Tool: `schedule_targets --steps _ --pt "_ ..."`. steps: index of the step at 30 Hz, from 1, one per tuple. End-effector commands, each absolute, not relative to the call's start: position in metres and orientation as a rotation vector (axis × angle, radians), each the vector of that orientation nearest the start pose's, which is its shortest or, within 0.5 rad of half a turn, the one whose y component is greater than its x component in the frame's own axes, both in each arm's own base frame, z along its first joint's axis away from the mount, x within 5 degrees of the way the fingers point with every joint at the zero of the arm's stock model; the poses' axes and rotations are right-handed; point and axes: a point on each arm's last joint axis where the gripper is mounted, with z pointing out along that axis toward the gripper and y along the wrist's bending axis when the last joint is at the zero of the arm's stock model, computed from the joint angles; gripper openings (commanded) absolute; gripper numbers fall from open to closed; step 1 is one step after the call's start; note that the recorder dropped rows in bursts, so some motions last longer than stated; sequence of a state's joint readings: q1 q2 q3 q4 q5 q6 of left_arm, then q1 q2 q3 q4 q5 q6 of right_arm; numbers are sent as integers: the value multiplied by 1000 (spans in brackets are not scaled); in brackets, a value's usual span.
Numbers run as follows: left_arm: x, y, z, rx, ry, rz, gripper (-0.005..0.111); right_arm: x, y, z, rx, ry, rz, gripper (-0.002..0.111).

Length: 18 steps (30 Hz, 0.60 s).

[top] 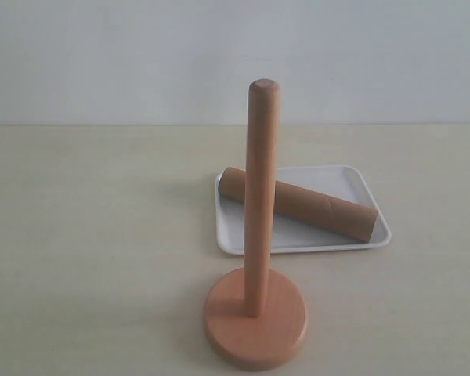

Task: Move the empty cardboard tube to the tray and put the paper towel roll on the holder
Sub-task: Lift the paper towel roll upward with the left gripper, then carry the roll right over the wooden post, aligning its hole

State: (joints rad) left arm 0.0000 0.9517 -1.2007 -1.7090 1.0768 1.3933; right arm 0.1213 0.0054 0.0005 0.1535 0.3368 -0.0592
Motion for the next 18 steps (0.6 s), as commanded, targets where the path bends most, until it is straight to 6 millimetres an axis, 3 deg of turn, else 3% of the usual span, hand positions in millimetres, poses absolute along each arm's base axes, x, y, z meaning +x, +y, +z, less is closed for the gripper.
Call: schedule_targets --steps 1,18 --pt "135 -81 513 762 1097 -997 4 53 11 184 -73 1811 181 0" --pt "124 -92 519 834 1088 -1101 4 53 11 184 -73 1811 181 0"
